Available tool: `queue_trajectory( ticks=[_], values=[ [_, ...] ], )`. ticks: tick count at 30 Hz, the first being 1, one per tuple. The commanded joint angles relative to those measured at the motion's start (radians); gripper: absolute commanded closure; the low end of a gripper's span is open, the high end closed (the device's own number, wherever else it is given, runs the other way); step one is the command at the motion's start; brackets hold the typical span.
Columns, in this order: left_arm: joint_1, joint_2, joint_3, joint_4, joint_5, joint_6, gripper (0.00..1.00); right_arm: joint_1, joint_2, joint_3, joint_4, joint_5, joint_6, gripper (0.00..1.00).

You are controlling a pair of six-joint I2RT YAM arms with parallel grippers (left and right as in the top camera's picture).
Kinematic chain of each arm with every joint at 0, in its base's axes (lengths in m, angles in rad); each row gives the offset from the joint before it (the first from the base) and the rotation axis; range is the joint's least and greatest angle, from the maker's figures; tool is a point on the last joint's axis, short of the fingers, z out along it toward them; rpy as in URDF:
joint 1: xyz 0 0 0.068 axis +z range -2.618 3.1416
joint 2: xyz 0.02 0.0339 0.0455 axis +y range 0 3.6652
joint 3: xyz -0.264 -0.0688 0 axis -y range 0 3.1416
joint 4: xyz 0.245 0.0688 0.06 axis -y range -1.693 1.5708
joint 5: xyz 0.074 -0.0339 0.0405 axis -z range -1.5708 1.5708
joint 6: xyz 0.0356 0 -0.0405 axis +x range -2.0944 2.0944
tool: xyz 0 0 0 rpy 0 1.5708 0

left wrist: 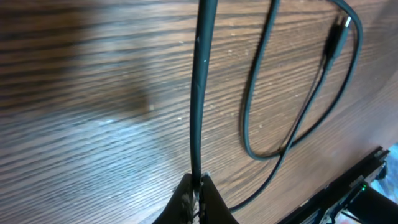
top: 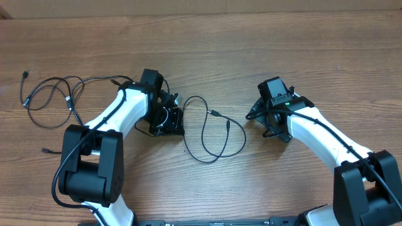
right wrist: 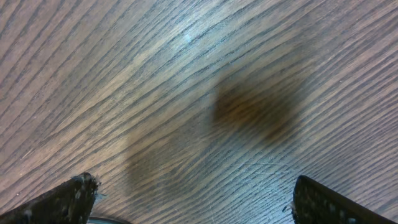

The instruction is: Untangle cables

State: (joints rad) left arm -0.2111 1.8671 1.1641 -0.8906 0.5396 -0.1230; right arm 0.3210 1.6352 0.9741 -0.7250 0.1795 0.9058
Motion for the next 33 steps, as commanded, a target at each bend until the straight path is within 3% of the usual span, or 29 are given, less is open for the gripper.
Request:
queue_trajectory(
  ticks=[1,10,14,21,30,31,33],
  values=[
    [-0.024,-0.023,-0.01,0.011,0.026,0.026,0.96,-0.003,-0.015,-0.005,0.005,-0.002,0.007,0.0],
    [-0.058,-0.023,-0.121,0.16,-0.027,-0.092,0.95,-0.003,-0.015,-0.005,0.005,-0.002,0.007,0.0],
    [-0.058,-0.023,-0.122,0.177,-0.026,-0.095,0.84,-0.003,-0.015,-0.005,0.005,-0.002,0.007,0.0],
    [-0.058,-0.023,-0.124,0.192,-0.089,-0.142,0.81,-0.003,-0.015,-0.005,0.005,-0.002,0.007,0.0],
    [-0.058,-0.023,-0.135,0.245,-0.164,-0.227,0.64,-0.003,-0.015,-0.005,0.005,-0.002,0.007,0.0],
    [-0.058,-0.023,-0.135,0.241,-0.187,-0.251,0.65,-0.003,-0.015,-0.006,0.005,-0.002,0.007,0.0],
    [-0.058,-0.023,-0.135,0.234,-0.198,-0.266,0.75,-0.003,-0.015,-0.005,0.005,-0.002,0.007,0.0]
  ],
)
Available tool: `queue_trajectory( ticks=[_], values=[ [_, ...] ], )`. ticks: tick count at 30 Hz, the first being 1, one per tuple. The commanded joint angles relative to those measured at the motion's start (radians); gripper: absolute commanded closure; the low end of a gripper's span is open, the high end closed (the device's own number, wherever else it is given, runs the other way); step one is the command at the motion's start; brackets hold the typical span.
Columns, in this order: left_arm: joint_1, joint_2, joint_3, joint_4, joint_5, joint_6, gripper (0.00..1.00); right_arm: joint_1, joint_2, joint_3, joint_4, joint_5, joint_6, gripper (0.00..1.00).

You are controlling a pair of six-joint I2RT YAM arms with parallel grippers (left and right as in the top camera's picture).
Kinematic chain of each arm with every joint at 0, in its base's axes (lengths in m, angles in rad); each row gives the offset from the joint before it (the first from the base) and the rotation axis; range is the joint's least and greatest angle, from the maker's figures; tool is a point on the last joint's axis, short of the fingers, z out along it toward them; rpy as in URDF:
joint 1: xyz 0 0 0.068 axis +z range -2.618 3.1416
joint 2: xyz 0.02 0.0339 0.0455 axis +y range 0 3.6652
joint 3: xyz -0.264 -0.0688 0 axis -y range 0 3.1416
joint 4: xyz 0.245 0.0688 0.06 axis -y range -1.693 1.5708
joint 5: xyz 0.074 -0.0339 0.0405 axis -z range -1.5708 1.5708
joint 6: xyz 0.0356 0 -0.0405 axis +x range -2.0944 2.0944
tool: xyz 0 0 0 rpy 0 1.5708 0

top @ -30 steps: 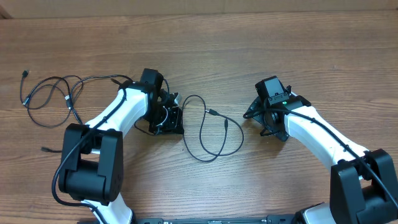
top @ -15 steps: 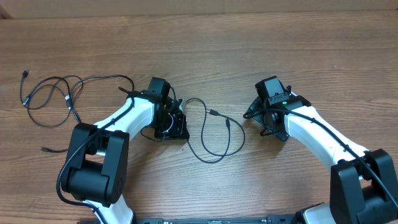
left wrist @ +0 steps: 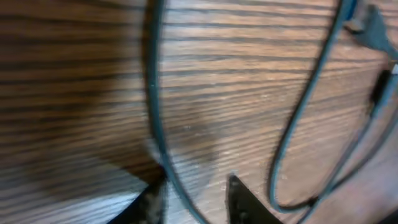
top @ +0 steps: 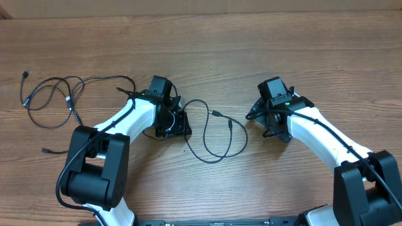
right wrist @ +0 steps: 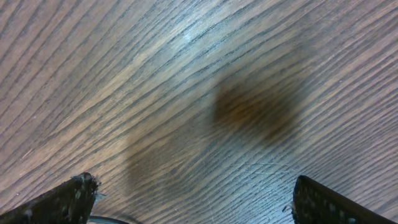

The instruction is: Untangle cables

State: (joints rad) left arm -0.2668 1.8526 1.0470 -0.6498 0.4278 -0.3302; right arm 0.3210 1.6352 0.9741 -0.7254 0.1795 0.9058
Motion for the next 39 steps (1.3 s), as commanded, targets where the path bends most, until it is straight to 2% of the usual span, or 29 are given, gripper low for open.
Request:
queue_trajectory(
  ticks=[1,2,4,9,15,17,19,22,25,33,36,39],
  values=[
    [-0.002,-0.01,-0.016,-0.007,-0.082,-0.049,0.77,-0.003,-0.015,-0.006,0.005,-0.002,0.007,0.0],
    [0.0,-0.015,-0.004,-0.016,-0.064,-0.003,0.81,-0.003,-0.015,-0.006,0.005,-0.002,0.007,0.0],
    [0.005,-0.026,0.031,-0.054,-0.061,0.013,0.81,-0.003,-0.015,-0.005,0.005,-0.002,0.007,0.0],
    [0.0,-0.043,0.134,-0.18,0.003,0.019,0.68,-0.003,-0.015,-0.005,0.005,-0.002,0.007,0.0],
    [-0.074,-0.042,0.122,-0.243,0.007,-0.057,0.62,-0.003,-0.015,-0.005,0.005,-0.002,0.007,0.0],
    [-0.117,-0.042,0.11,-0.228,0.011,-0.104,0.67,-0.003,-0.015,-0.005,0.005,-0.002,0.007,0.0],
    [-0.185,-0.042,0.105,-0.208,0.018,-0.197,0.65,-0.003,-0.015,-0.005,0.005,-0.002,0.007,0.0],
    [-0.253,-0.042,0.105,-0.196,0.016,-0.266,0.73,-0.003,-0.015,-0.005,0.005,-0.002,0.007,0.0],
    [-0.321,-0.042,0.102,-0.183,-0.061,-0.382,0.76,-0.003,-0.015,-0.006,0.005,-0.002,0.007,0.0],
    [-0.402,-0.042,0.1,-0.183,-0.394,-0.709,0.69,-0.003,-0.015,-0.006,0.005,-0.002,0.007,0.0],
    [-0.401,-0.041,0.1,-0.177,-0.43,-0.783,0.7,-0.003,-0.015,-0.005,0.005,-0.002,0.007,0.0],
    [-0.403,-0.041,0.1,-0.149,-0.399,-0.796,0.71,-0.003,-0.015,-0.005,0.005,-0.002,0.007,0.0]
  ],
)
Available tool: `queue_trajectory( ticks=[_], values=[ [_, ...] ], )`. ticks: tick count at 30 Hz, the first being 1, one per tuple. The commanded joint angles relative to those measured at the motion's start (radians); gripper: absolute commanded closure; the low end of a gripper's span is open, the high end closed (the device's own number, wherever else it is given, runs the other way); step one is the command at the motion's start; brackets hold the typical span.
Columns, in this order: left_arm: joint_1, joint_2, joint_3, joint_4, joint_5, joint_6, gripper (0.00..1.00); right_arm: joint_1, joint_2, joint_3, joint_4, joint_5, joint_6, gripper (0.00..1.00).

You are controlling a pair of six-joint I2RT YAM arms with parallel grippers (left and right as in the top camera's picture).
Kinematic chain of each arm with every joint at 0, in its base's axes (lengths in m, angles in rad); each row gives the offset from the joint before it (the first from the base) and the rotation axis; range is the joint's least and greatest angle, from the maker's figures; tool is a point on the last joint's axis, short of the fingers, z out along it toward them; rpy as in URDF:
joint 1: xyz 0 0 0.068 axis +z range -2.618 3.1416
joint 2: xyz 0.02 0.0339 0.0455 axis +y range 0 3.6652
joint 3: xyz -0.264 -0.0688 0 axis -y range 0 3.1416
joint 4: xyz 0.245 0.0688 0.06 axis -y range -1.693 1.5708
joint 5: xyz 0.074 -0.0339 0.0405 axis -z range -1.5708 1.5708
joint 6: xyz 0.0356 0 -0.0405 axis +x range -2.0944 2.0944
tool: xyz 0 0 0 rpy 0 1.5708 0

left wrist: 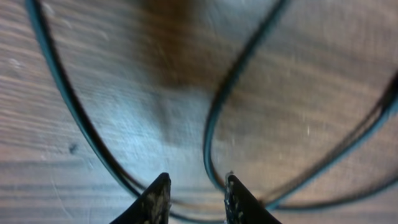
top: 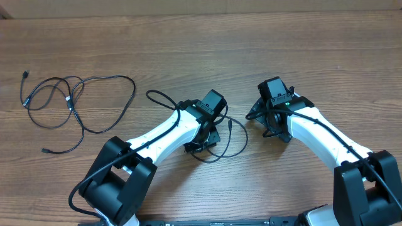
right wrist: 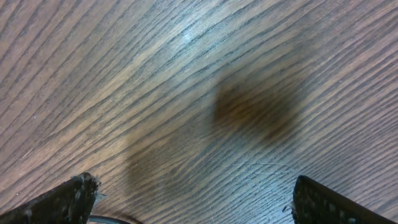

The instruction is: Untangle cables

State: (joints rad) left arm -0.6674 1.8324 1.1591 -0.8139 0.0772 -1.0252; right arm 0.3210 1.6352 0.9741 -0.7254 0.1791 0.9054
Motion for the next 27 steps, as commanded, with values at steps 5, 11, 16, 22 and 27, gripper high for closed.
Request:
queue_trajectory(
  ticks=[5,11,16,22,27],
  values=[
    [-0.018,-0.021,-0.012,0.023,-0.039,-0.097,0.66,-0.003,-0.015,-0.006,0.005,-0.001,0.008,0.0],
    [-0.023,-0.02,-0.012,0.026,-0.039,-0.098,0.67,-0.003,-0.015,-0.005,0.005,-0.001,0.008,0.0],
    [-0.023,-0.016,-0.015,0.026,-0.039,-0.098,0.69,-0.003,-0.015,-0.006,0.005,-0.001,0.008,0.0],
    [-0.023,0.011,-0.034,0.05,-0.029,-0.098,0.73,-0.003,-0.015,-0.005,0.005,-0.001,0.008,0.0],
    [-0.023,0.031,-0.034,0.067,-0.045,-0.044,0.83,-0.003,-0.015,-0.005,0.005,-0.001,0.008,0.0]
  ],
)
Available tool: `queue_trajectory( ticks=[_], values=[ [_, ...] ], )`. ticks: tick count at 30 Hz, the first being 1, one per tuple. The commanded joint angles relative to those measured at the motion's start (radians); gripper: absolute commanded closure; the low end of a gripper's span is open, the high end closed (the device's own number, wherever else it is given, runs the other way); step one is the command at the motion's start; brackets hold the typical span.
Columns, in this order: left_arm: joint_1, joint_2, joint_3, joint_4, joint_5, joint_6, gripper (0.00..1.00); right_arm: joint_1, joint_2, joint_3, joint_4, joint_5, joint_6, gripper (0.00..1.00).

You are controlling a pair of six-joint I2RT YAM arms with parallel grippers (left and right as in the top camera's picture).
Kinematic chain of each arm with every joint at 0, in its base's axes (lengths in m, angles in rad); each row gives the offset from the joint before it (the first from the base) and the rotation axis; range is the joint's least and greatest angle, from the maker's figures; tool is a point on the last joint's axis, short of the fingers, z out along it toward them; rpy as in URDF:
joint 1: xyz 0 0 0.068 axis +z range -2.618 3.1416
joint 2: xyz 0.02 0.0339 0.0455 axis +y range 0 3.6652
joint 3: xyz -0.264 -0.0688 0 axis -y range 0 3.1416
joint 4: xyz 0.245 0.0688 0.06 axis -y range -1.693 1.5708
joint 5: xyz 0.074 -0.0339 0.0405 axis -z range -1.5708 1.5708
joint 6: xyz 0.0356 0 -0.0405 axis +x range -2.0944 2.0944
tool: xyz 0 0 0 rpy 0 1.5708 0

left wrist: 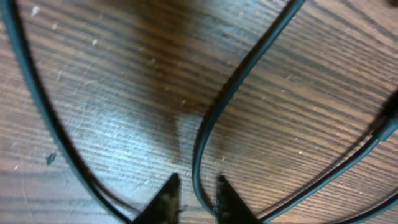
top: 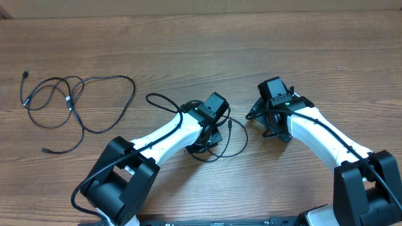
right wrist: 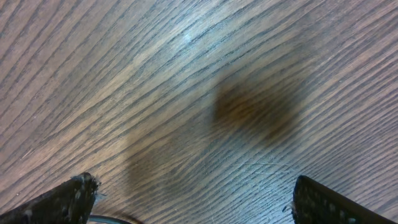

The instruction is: Untangle cables

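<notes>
A loose black cable (top: 242, 143) lies in a loop at the table's middle, its curled end (top: 151, 96) reaching left and a plug (top: 231, 123) inside the loop. My left gripper (top: 209, 133) stands low over this loop. In the left wrist view its fingers (left wrist: 168, 194) are a narrow gap apart, and one strand (left wrist: 200, 163) runs between them without being pinched. A second cable bundle (top: 75, 103) lies at the far left. My right gripper (top: 270, 124) hovers wide open over bare wood, its fingertips (right wrist: 68, 198) far apart.
The wooden table (top: 201, 50) stretches back to a far edge at the top. My left arm (top: 163, 135) crosses part of the middle cable. The right arm (top: 326, 141) lies along the right front.
My left gripper has stayed over the middle loop, and its fingers have come closer together around one strand. The right arm and both cables have not moved.
My left gripper was first shut on a strand just left of the middle loop. Then it stood open beside that loop. Later it was over the loop, with the cable's curled end lying apart from the left bundle. Now its fingers straddle a strand.
</notes>
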State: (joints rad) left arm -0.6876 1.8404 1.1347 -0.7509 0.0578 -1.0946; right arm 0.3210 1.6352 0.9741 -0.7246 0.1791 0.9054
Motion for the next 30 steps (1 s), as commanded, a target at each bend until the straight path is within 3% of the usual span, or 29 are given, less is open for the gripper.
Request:
queue_trajectory(
  ticks=[1,8,13,20,24,30],
  values=[
    [-0.003,0.024,-0.009,0.004,-0.028,0.025,0.81,-0.003,-0.015,-0.005,0.005,-0.001,0.008,0.0],
    [-0.003,0.088,-0.01,0.005,-0.004,0.025,0.76,-0.003,-0.015,-0.005,0.005,-0.001,0.008,0.0],
    [0.007,0.118,-0.009,0.003,0.021,0.039,0.96,-0.003,-0.015,-0.006,0.005,-0.001,0.008,0.0],
    [0.155,0.108,0.022,-0.114,-0.01,0.207,0.96,-0.003,-0.015,-0.006,0.005,-0.001,0.008,0.0],
    [0.253,0.108,0.025,-0.135,0.003,0.345,0.96,-0.003,-0.015,-0.005,0.005,-0.001,0.008,0.0],
    [0.346,0.107,0.063,-0.139,0.047,0.447,0.96,-0.003,-0.015,-0.005,0.005,-0.001,0.008,0.0]
  ],
)
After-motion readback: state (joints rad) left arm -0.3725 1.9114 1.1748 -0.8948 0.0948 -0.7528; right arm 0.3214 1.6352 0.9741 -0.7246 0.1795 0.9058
